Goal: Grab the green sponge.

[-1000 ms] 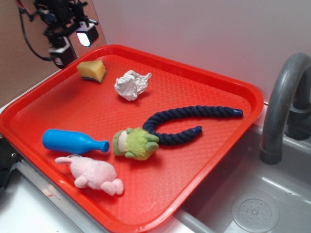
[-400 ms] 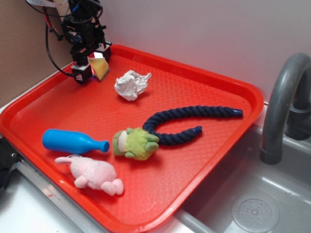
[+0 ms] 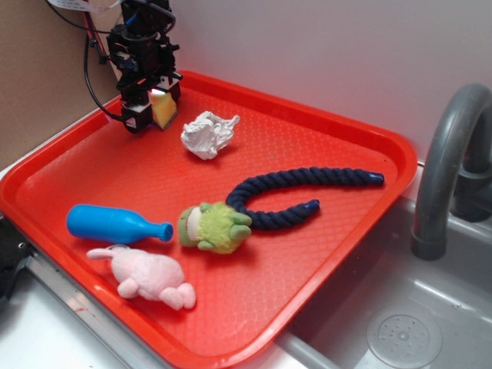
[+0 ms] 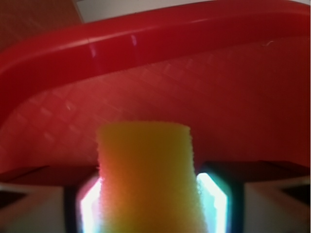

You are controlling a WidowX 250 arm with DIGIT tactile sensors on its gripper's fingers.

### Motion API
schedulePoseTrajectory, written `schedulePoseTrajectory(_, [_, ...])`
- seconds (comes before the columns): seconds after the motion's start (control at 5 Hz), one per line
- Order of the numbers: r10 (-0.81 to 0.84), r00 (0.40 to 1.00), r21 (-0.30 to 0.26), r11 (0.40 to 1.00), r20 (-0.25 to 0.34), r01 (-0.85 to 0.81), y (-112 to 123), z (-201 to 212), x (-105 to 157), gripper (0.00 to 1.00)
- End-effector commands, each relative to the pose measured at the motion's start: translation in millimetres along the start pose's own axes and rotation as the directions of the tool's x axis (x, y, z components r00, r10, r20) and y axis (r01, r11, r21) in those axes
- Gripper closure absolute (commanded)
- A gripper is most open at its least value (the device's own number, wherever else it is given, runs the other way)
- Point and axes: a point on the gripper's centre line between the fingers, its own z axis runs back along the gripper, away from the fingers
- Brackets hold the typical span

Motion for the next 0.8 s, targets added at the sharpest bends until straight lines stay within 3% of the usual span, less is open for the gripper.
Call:
schedulePoseTrajectory(0.0, [-0.432, 0.902, -0.292, 0.86, 0.023, 0.419, -3.3, 113.8, -29.0, 1.0])
schedulePoseTrajectory(0.2, [-0.636, 0.761, -0.262, 0.718, 0.13, 0.645, 11.0, 138.2, -42.3, 1.0])
schedulePoseTrajectory(0.4, [-0.797, 0.589, -0.328, 0.525, 0.134, 0.785, 38.3, 156.9, -41.6, 1.0])
schedulePoseTrajectory(0.6, [-0.893, 0.401, -0.429, 0.286, 0.205, 0.857, 78.5, 188.6, -33.9, 1.0])
